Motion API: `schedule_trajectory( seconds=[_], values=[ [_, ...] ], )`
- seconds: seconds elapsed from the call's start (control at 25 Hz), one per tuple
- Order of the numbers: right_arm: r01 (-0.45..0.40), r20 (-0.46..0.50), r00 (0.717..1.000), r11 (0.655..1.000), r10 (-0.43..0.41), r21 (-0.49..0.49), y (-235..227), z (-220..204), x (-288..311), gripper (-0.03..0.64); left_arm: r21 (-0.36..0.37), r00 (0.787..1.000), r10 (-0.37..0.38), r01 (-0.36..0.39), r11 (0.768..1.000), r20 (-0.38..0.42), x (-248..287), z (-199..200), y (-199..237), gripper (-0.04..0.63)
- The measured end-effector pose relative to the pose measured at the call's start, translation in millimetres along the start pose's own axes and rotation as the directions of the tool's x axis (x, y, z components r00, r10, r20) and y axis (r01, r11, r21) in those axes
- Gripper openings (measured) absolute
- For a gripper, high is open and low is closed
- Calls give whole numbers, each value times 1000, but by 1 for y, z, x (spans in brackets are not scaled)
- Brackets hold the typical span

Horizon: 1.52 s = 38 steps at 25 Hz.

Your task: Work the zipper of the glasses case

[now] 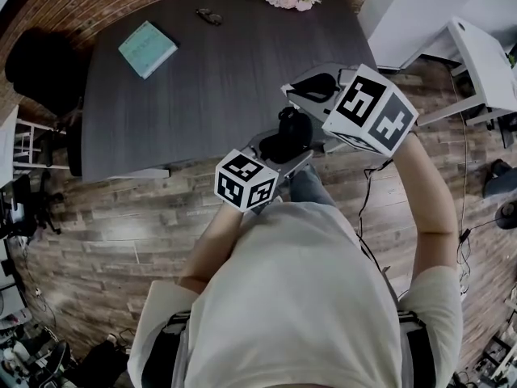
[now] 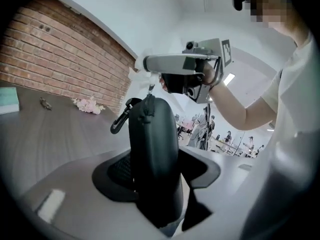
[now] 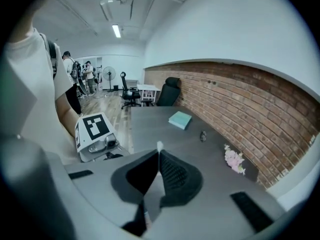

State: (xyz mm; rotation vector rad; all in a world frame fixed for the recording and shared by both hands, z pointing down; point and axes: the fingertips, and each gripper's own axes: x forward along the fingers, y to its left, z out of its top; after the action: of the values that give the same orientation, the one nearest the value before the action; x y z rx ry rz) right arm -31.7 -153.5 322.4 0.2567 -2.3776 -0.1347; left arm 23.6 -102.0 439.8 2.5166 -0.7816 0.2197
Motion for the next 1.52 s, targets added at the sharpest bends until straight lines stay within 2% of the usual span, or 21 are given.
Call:
schedule_trajectory(
  seconds=[0.16,0.32,0.52,0.76,0.92,1.12,1.32,1.52],
  values=[
    [50,21,998,998,-51,46,-17,-7,-13,11,10,998,-7,7,1000,66,-9,15,0,254],
    [57,64,996,989,-66,137,-26,-20,-25,11,8,992,-6,5,1000,129,-21,31,4,245],
    [48,136,987,962,-87,268,-28,-41,-30,11,-35,978,-40,48,998,206,-34,45,2,242],
    [-9,194,978,919,-74,395,-16,-66,-21,9,-116,949,-37,77,990,314,-50,62,11,238],
    [-16,206,975,904,-80,427,-3,-73,-8,7,-112,939,-22,64,992,343,-54,75,20,238],
    [-25,195,978,890,-73,456,16,-83,12,6,-164,924,15,52,985,381,-57,90,33,239],
    [-66,215,975,855,-55,515,28,-95,25,6,-152,918,12,53,987,396,-53,100,41,239],
    [-120,221,975,830,-3,544,52,-99,45,6,-173,909,5,74,982,417,-47,115,55,241]
  ],
)
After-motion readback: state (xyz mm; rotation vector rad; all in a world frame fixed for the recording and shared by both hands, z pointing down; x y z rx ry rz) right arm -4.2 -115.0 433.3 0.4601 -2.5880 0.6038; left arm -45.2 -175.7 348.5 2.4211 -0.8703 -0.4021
